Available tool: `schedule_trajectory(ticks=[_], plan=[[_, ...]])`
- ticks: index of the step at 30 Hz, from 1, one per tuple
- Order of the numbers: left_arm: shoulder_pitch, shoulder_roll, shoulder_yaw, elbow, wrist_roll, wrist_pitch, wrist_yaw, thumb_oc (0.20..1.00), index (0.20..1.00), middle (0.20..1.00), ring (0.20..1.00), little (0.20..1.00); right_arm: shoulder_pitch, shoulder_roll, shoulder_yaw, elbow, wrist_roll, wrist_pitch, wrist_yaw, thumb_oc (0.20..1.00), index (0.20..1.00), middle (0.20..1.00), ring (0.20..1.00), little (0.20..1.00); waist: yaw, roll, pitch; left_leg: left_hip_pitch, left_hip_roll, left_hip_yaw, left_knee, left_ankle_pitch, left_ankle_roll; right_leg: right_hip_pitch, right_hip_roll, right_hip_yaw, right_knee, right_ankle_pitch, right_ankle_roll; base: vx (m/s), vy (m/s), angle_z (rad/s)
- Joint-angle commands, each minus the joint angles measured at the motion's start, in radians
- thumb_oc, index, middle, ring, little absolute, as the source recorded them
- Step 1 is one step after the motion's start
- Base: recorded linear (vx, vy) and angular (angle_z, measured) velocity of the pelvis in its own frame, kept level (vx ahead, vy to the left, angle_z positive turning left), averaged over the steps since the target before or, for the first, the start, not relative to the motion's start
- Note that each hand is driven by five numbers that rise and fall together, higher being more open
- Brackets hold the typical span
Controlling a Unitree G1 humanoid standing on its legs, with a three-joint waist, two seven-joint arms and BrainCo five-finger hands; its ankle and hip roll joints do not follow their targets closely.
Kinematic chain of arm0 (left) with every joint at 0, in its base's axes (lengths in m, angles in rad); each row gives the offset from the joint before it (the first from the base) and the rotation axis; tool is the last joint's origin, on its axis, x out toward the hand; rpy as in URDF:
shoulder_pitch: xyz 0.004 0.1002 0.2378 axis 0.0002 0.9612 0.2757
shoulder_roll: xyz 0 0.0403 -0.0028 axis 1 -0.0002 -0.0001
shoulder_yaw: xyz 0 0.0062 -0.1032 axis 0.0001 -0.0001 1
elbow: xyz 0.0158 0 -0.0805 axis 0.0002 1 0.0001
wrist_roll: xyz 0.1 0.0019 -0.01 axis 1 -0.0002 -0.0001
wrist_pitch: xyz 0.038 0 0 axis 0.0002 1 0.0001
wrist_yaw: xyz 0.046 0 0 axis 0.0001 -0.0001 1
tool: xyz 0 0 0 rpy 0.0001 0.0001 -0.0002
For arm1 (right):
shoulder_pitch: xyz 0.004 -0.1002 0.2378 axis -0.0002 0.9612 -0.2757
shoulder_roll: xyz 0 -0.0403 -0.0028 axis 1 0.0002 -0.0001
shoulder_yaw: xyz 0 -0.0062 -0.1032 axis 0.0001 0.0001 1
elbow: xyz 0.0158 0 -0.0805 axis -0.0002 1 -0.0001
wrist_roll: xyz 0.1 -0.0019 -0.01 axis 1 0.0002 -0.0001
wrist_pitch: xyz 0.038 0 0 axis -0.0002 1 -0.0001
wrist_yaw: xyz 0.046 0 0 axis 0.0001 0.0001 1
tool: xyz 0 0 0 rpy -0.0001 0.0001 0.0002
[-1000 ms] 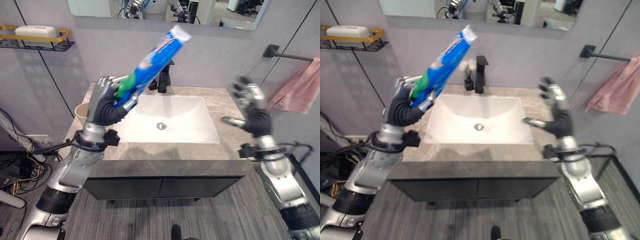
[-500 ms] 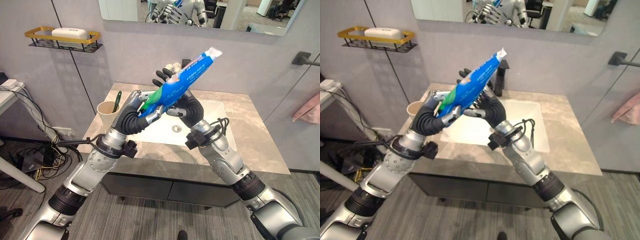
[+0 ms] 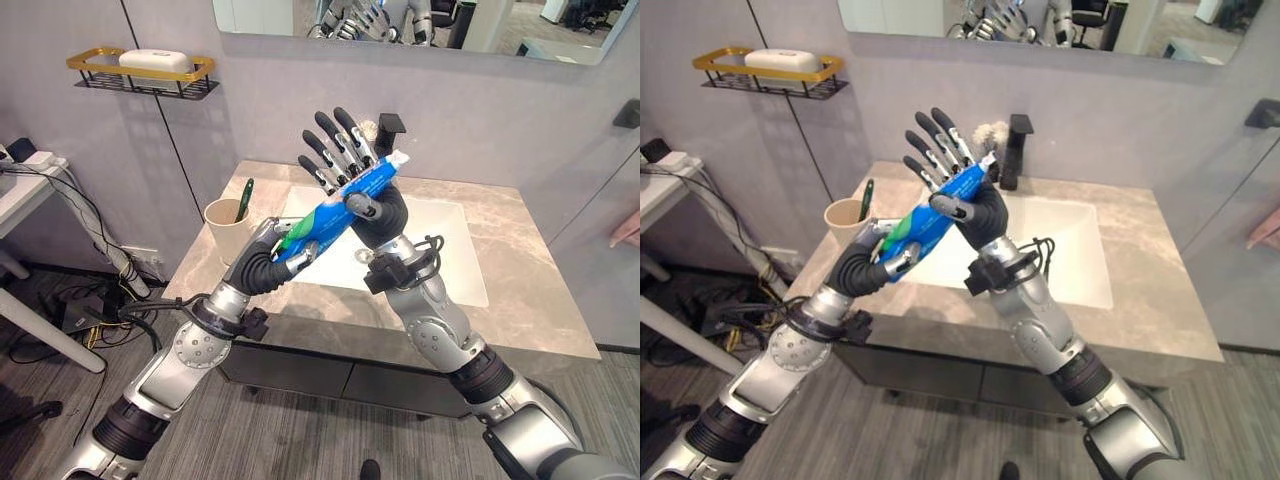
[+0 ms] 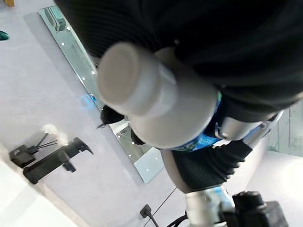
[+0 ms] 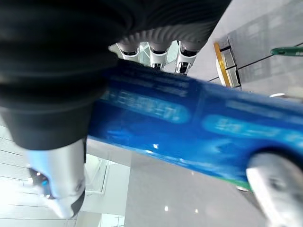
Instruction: Put brush and paste in cup on sink, flatten towel.
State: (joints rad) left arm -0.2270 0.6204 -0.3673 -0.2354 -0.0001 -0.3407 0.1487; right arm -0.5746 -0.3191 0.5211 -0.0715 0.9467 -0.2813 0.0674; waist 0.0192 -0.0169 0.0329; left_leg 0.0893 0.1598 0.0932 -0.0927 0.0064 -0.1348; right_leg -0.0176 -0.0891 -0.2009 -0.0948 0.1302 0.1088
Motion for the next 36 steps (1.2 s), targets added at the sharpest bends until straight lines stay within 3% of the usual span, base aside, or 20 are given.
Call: schedule_trajectory(ticks=[1, 11, 13, 15, 20, 23, 24, 25, 29, 30, 33, 36], plan=[[-0.029, 0.027, 0.024, -0.046, -0.04, -0.02, 0.004, 0.2, 0.2, 0.2, 0.2, 0.2, -0.106, 0.035, -0.044, -0.042, 0.046, -0.062, 0.005, 0.2, 0.2, 0.2, 0.2, 0.2, 0.008, -0.016, -0.001, 0.009, 0.004, -0.051, 0.005, 0.018, -0.004, 0.082, 0.003, 0.025, 0.06, -0.118, 0.002, 0.0, 0.0, 0.0], [-0.044, 0.008, 0.026, -0.034, -0.031, -0.01, 0.027, 0.2, 0.2, 0.2, 0.2, 0.2, -0.041, 0.061, -0.05, -0.033, 0.057, -0.058, -0.003, 0.2, 0.2, 0.2, 0.2, 0.2, 0.004, -0.004, 0.002, -0.001, 0.018, -0.07, 0.005, 0.031, -0.014, 0.081, 0.013, 0.002, 0.08, -0.136, -0.009, -0.01, -0.021, 0.02], [-0.039, -0.001, 0.034, -0.027, -0.023, -0.007, 0.043, 0.561, 0.561, 0.561, 0.561, 0.561, -0.03, 0.063, -0.073, -0.034, 0.01, -0.067, -0.035, 0.2, 0.2, 0.2, 0.2, 0.2, 0.002, 0.002, 0.007, -0.003, 0.022, -0.074, 0.005, 0.033, -0.014, 0.067, 0.015, -0.005, 0.11, -0.148, -0.012, -0.01, -0.037, 0.19], [-0.032, -0.006, 0.037, -0.025, -0.021, -0.006, 0.048, 1.0, 1.0, 1.0, 1.0, 1.0, -0.025, 0.067, -0.084, -0.034, -0.011, -0.072, -0.053, 0.2, 0.2, 0.2, 0.2, 0.2, 0.001, 0.004, 0.009, -0.005, 0.023, -0.078, 0.005, 0.035, -0.014, 0.063, 0.016, -0.007, 0.119, -0.152, -0.014, -0.01, -0.023, 0.11], [0.042, -0.026, 0.073, -0.021, -0.044, -0.001, 0.078, 1.0, 1.0, 1.0, 1.0, 1.0, -0.028, 0.103, -0.152, 0.005, -0.117, -0.117, -0.17, 0.2, 0.2, 0.2, 0.2, 0.2, 0.009, 0.019, 0.03, -0.022, 0.032, -0.091, 0.005, 0.062, -0.02, 0.052, 0.025, -0.017, 0.128, -0.166, -0.026, -0.01, -0.063, 0.07], [0.098, -0.039, 0.101, -0.011, -0.067, -0.01, 0.088, 1.0, 1.0, 1.0, 1.0, 1.0, -0.05, 0.09, -0.169, 0.016, -0.169, -0.126, -0.21, 0.2, 0.2, 0.2, 0.2, 0.2, 0.027, 0.017, 0.059, -0.064, 0.022, -0.097, 0.1, 0.064, -0.02, 0.06, 0.021, -0.018, 0.121, -0.169, -0.037, -0.03, -0.066, 0.12], [0.137, -0.039, 0.126, 0.004, -0.084, -0.015, 0.102, 1.0, 1.0, 1.0, 1.0, 1.0, -0.081, 0.072, -0.192, 0.024, -0.188, -0.139, -0.234, 0.2, 0.2, 0.2, 0.2, 0.2, 0.055, 0.008, 0.099, -0.14, -0.019, -0.128, 0.235, 0.068, -0.032, 0.062, 0.006, -0.021, 0.127, -0.171, -0.044, -0.08, -0.053, 0.07], [0.157, -0.032, 0.138, 0.016, -0.08, -0.017, 0.111, 1.0, 1.0, 1.0, 1.0, 1.0, -0.101, 0.066, -0.202, 0.034, -0.204, -0.143, -0.256, 0.2, 0.2, 0.2, 0.2, 0.2, 0.065, 0.007, 0.109, -0.17, -0.028, -0.138, 0.26, 0.076, -0.036, 0.063, 0.0, -0.03, 0.128, -0.174, -0.044, -0.07, -0.044, 0.12], [0.207, -0.012, 0.162, 0.069, -0.049, -0.017, 0.123, 1.0, 1.0, 1.0, 1.0, 1.0, -0.121, 0.027, -0.257, 0.045, -0.232, -0.166, -0.307, 0.2, 0.2, 0.2, 0.2, 0.2, 0.082, 0.01, 0.112, -0.256, 0.004, -0.114, 0.175, 0.131, -0.033, 0.091, -0.02, -0.085, 0.103, -0.182, -0.036, 0.06, 0.05, 0.43], [0.24, -0.001, 0.182, 0.129, -0.031, -0.017, 0.138, 1.0, 1.0, 1.0, 1.0, 1.0, -0.127, -0.002, -0.29, 0.041, -0.252, -0.179, -0.328, 0.2, 0.2, 0.2, 0.2, 0.2, 0.099, 0.018, 0.11, -0.303, 0.019, -0.104, 0.096, 0.196, -0.032, 0.105, -0.023, -0.107, 0.091, -0.18, -0.024, 0.09, 0.068, 0.77], [0.264, 0.027, 0.203, 0.227, 0.024, -0.018, 0.178, 1.0, 1.0, 1.0, 1.0, 1.0, -0.139, -0.032, -0.318, 0.03, -0.271, -0.2, -0.353, 0.2, 0.2, 0.2, 0.2, 0.2, 0.114, 0.021, 0.107, -0.322, 0.04, -0.075, 0.018, 0.238, -0.041, 0.117, -0.023, -0.104, 0.082, -0.185, -0.01, 0.17, 0.082, 0.43], [0.332, 0.032, 0.23, 0.339, 0.024, -0.011, 0.178, 1.0, 1.0, 1.0, 1.0, 1.0, -0.162, -0.049, -0.338, 0.022, -0.307, -0.206, -0.373, 0.2, 0.2, 0.2, 0.2, 0.2, 0.163, 0.028, 0.083, -0.286, 0.042, -0.08, 0.008, 0.226, -0.035, 0.156, -0.02, -0.078, 0.069, -0.197, 0.008, 0.23, 0.119, -0.07]])
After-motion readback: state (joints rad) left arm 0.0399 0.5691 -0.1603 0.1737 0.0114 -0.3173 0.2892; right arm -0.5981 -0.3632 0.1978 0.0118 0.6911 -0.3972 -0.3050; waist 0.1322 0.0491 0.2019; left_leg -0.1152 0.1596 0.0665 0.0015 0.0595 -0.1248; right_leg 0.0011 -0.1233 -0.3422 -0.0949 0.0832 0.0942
